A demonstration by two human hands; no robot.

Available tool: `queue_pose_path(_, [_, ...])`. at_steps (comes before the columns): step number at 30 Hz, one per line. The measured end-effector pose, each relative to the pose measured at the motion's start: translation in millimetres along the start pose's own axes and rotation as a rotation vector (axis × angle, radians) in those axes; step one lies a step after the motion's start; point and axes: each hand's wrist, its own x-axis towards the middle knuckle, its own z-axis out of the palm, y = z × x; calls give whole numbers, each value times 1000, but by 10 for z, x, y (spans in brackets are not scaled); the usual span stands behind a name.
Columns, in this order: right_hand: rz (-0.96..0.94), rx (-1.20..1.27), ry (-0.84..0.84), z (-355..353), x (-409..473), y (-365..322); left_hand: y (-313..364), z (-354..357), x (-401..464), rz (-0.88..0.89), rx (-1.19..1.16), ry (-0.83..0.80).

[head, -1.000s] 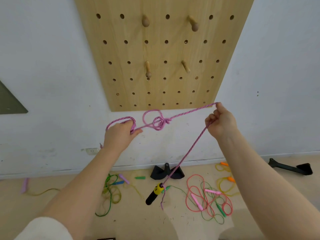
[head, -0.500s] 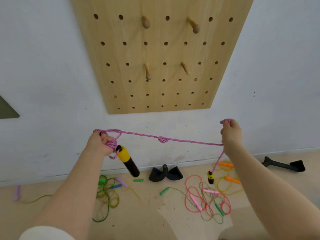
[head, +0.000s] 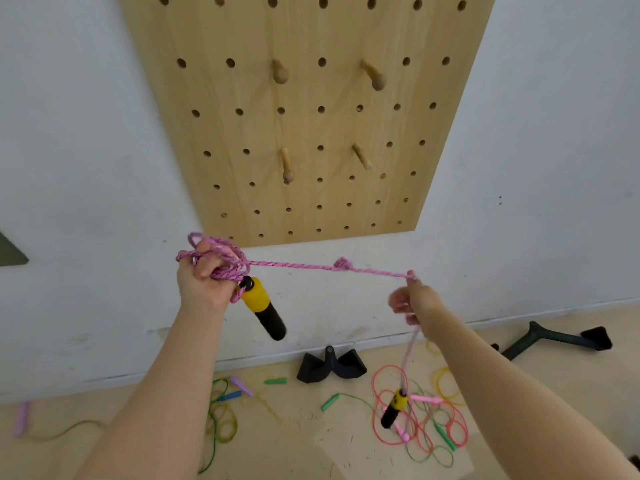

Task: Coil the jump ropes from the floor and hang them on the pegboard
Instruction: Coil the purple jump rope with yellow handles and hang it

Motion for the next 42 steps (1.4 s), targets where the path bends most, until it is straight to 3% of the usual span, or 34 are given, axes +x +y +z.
queue_pose_path(2, [56, 702, -198, 83, -45, -191, -42, -142, 64, 92, 138, 188])
queue_pose_path(4, [63, 1240, -315, 159, -69, -328, -91, -275, 39, 144, 254, 388])
queue_pose_path(7, [171, 1551, -291, 209, -80, -368, -123, -405, -31, 208, 380, 545])
queue_pose_path(10, [77, 1288, -110, 80, -38, -312, 2, -431, -56, 255, 621, 645])
queue_pose_path(12, [-57, 821, 22, -29, -32, -296, 86, -412, -65, 323, 899, 675])
queue_pose_path(14, [-272, 121, 71, -43, -66, -312, 95, -358, -76, 377, 1207, 645])
queue_pose_path(16, [-466, -511, 28, 32, -106, -324, 34, -278, -74, 422, 1489, 547])
queue_pose_path(20, [-595, -1294, -145, 91, -131, -269, -62, -97, -85, 612, 1902, 252])
queue_pose_path(24, [-550, -1358, -238, 97, -148, -247, -91, -85, -162, 695, 2190, 56])
queue_pose_path(26, [-610, -1429, -144, 158, -167, -239, -161, -55, -198, 676, 2158, 21])
queue_pose_path(28, [-590, -1410, -160, 129, -167, -238, -268, 60, -239, 632, 1963, 0])
queue_pose_path(31, [-308, -1013, -404, -28, -154, -303, -468, 400, -336, 551, 1663, -95])
queue_pose_path(35, [-154, -538, -570, -144, -283, -437, -674, 757, -408, 525, 1569, -252])
queue_pose_path(39, [-396, -993, -215, -84, -362, -508, -765, 808, -439, 484, 1586, -288])
queue_pose_path(42, [-414, -829, -109, -39, -418, -482, -787, 812, -475, 453, 1599, -289])
